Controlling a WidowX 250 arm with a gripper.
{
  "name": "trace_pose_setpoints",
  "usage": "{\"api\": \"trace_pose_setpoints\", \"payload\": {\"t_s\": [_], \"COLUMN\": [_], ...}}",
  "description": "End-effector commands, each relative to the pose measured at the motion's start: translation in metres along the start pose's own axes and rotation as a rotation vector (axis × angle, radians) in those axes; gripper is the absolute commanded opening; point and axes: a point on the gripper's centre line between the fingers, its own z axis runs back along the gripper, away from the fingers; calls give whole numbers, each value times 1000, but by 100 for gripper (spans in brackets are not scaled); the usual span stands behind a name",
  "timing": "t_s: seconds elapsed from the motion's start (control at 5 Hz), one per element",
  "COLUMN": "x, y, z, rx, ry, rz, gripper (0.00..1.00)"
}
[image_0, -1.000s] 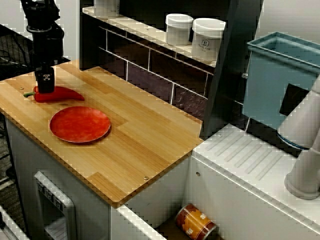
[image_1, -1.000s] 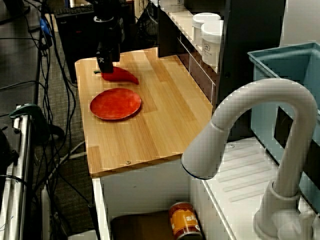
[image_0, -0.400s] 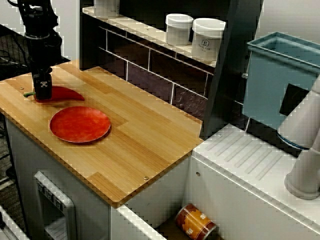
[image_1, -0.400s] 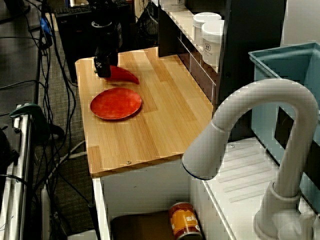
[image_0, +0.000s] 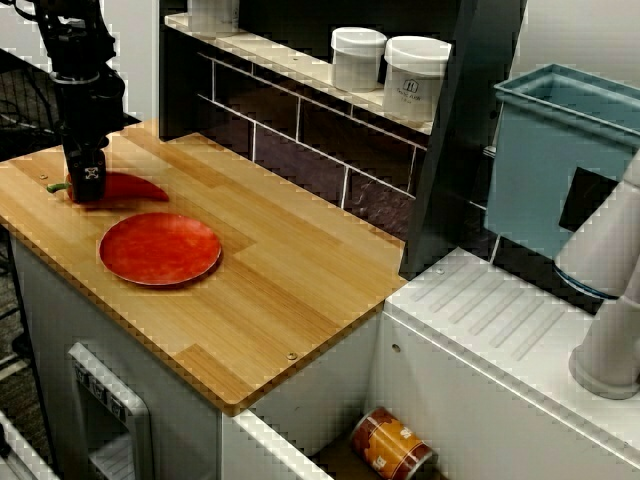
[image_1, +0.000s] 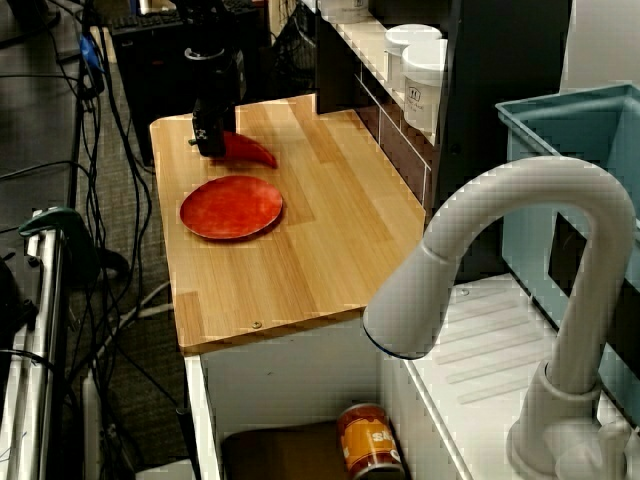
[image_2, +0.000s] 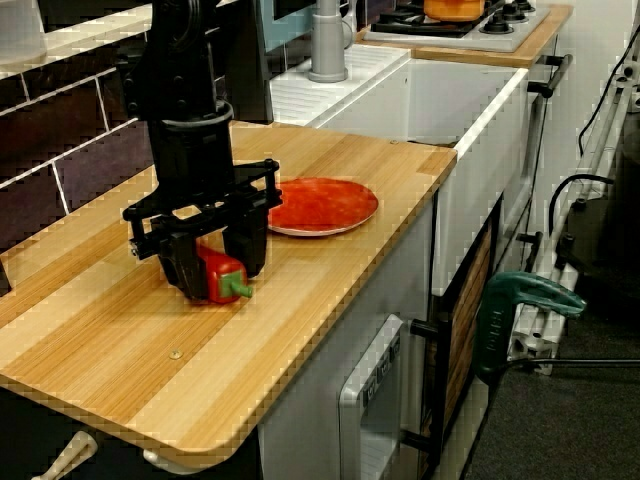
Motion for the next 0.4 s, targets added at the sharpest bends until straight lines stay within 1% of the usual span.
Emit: {"api": "trace_pose_setpoints", "payload": {"t_s": [0.0,0.2], "x": [-12,-4], "y": [2,-6], "z": [45,70], "rx": [-66,-109], "ry": [-31,-75], "rz": [-12,-62], "gripper": [0,0]}}
